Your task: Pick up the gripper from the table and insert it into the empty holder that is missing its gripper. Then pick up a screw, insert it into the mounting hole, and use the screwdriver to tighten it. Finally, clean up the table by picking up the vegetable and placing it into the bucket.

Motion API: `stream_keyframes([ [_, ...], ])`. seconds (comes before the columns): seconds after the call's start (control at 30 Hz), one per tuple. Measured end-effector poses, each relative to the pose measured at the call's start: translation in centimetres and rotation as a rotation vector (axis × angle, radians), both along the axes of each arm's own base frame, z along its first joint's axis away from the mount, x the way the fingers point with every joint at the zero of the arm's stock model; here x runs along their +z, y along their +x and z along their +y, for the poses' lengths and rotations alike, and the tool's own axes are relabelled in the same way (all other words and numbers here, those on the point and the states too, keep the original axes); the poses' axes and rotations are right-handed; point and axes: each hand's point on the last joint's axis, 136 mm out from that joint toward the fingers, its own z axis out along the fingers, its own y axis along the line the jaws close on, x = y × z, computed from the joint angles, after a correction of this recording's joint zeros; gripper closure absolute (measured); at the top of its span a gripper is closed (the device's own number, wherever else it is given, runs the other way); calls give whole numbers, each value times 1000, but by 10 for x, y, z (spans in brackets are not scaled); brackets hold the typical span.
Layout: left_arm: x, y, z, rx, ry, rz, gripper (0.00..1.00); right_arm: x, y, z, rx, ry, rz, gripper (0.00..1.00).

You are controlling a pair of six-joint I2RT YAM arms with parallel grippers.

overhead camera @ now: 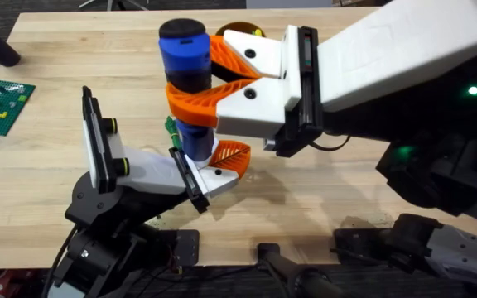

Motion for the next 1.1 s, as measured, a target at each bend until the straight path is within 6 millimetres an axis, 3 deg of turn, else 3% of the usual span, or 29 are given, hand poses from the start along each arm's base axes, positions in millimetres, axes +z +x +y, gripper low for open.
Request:
stream_keyframes([
  [0.63, 1, 0, 0, -2, -4, 1, 990, -3, 24, -4, -122, 11, 31, 951],
  [0.87, 1, 0, 0, -2, -4, 0, 990, 5, 25, -7, -135, 43, 13, 952],
  [1.1, 1, 0, 0, -3, -4, 2, 990, -3, 28, -1, -129, -28, 64, 952],
])
